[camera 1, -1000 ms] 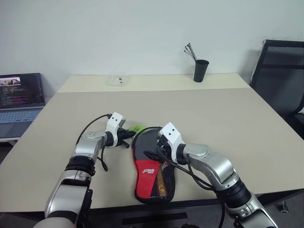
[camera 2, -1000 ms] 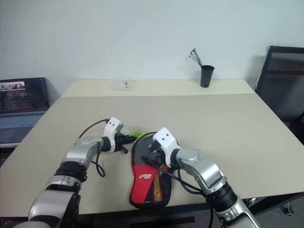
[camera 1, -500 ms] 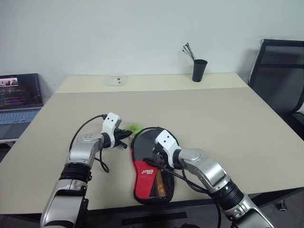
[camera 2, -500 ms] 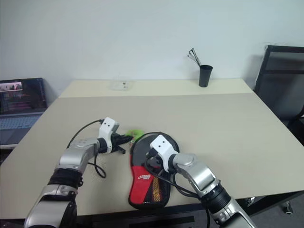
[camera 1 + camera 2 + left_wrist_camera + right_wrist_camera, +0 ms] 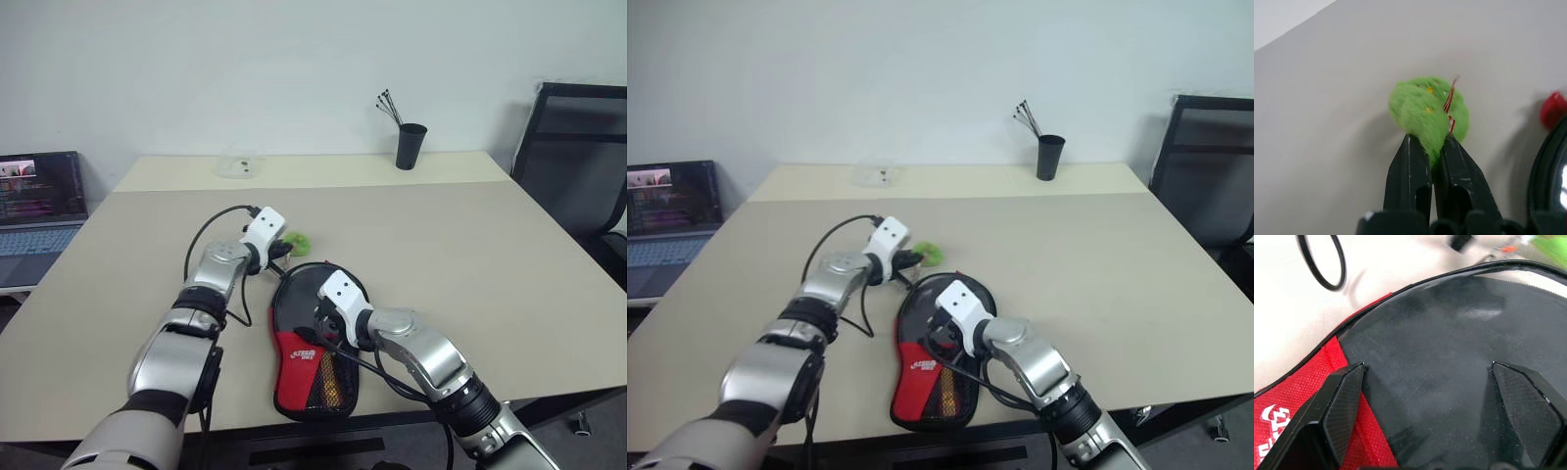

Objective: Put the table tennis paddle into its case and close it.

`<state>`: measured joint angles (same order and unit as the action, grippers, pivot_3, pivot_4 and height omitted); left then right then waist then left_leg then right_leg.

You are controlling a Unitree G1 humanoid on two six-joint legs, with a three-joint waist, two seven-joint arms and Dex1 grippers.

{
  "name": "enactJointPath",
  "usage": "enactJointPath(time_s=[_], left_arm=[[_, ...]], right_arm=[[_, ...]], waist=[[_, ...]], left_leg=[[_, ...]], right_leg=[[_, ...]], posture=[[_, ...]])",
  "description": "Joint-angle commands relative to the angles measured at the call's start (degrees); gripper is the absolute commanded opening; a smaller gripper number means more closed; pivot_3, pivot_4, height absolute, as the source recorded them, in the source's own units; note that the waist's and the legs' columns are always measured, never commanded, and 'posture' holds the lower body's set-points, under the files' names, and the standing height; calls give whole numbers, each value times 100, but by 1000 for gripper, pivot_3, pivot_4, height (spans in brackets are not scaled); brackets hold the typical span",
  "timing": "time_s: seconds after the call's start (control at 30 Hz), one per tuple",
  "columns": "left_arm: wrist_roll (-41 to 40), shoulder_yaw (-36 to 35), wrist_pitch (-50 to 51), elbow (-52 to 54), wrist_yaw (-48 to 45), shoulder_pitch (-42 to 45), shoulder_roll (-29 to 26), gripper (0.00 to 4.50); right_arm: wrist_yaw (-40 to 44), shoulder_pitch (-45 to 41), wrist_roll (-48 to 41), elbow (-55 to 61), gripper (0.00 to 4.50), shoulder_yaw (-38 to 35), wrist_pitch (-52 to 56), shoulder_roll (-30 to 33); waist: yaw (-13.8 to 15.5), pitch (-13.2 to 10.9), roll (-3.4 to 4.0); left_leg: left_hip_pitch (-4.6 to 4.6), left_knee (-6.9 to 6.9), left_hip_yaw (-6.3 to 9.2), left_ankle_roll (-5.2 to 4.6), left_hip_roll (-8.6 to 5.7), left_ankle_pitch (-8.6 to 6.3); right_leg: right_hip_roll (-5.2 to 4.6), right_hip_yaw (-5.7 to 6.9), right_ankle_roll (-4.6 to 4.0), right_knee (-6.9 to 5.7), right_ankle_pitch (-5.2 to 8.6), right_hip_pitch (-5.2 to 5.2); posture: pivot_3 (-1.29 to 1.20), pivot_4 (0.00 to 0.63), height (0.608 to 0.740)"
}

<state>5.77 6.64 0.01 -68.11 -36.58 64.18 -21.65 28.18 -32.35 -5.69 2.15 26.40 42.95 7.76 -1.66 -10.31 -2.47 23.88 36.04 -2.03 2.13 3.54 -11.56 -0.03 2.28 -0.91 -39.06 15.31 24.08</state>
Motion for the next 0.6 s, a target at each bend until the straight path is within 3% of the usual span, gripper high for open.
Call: enactJointPath(time_s=[0.03,0.37,0.6], left_arm=[[240,89,-523,-313,265,527,279,27],[879,379,-1205,-768,682,1124,1260,27],[1010,497,-1688,-715,92,1321,2059,27]], right_arm=[[55,211,95,-128,4500,218,192,-2],[45,325,145,-70,4500,248,276,-44],[41,380,174,30,4500,243,371,-55]], waist=[[4,0,0],[7,2,-2],[6,2,-1]], left_leg=[[0,0,-1,0,0,0],[0,1,-2,0,-6,0],[0,0,-5,0,-8,0]], right_leg=[[2,0,0,0,0,0],[5,-1,0,1,0,-1],[6,-3,1,2,0,-1]], posture=[[0,150,740],[0,150,740],[0,150,740]])
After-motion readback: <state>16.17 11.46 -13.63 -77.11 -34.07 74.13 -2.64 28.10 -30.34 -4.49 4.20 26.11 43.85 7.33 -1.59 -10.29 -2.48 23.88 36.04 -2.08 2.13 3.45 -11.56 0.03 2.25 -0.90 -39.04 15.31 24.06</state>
